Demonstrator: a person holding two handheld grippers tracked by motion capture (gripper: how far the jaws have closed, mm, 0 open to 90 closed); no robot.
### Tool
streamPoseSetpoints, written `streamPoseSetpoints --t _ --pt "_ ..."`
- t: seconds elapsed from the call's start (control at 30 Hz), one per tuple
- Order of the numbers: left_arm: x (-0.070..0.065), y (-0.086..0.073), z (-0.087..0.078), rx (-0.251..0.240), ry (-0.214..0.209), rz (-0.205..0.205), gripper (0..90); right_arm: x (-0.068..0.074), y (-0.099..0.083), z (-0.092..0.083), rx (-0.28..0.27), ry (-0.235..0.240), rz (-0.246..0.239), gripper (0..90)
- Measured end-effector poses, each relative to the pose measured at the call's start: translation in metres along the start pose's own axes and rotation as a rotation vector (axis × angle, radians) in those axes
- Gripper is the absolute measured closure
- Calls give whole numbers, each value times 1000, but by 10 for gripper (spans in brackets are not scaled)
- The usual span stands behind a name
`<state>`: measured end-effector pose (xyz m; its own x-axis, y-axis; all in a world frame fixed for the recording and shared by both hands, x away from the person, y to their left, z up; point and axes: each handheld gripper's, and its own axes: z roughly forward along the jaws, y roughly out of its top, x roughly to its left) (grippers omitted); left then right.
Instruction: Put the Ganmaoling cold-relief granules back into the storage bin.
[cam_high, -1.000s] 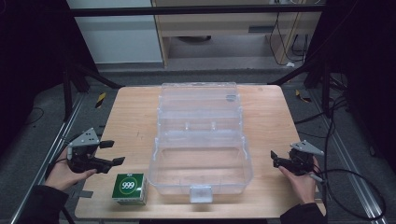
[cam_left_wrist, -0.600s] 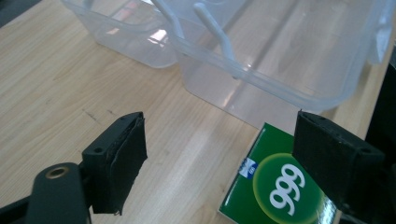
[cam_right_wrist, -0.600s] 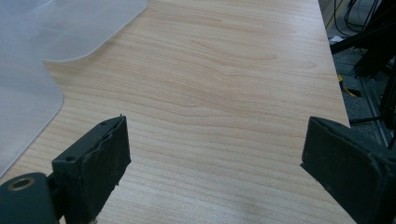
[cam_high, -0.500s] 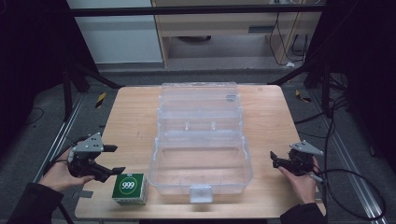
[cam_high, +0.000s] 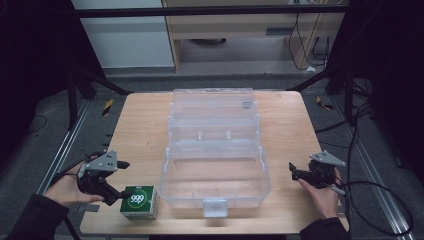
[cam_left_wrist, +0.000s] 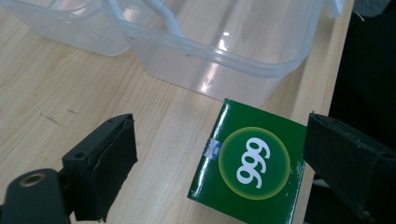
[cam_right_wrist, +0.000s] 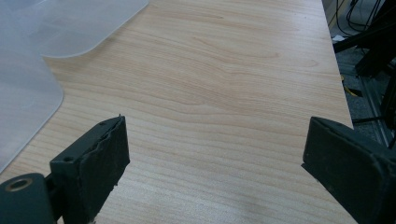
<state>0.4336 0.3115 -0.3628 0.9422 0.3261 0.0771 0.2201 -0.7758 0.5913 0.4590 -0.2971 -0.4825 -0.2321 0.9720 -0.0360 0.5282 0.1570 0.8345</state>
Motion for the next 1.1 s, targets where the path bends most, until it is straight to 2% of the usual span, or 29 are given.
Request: streamPoseSetpoints --t 0.13,0.17,0.2,0.23,0.4,0.6,0.77,0.83,1.1 --pt "-2 1 3 34 -9 31 95 0 0 0 0 1 0 72" --pt "-3 1 5 45 -8 58 101 0 0 0 -1 1 -2 71" --pt "-3 1 5 45 -8 58 102 0 0 0 0 1 -2 71" --pt "-4 1 7 56 -10 75 103 0 0 0 1 0 -3 71" --pt "-5 1 10 70 -24 97 93 0 0 0 3 0 -3 70" --pt "-7 0 17 108 -50 127 82 0 -1 1 11 1 -4 65" --pt "-8 0 23 137 -54 157 79 0 -1 1 13 0 -3 62" --pt "-9 -1 25 144 -58 166 77 0 -1 1 13 0 -2 61" --pt "-13 -5 34 174 -80 151 74 0 -1 2 20 0 -3 57"
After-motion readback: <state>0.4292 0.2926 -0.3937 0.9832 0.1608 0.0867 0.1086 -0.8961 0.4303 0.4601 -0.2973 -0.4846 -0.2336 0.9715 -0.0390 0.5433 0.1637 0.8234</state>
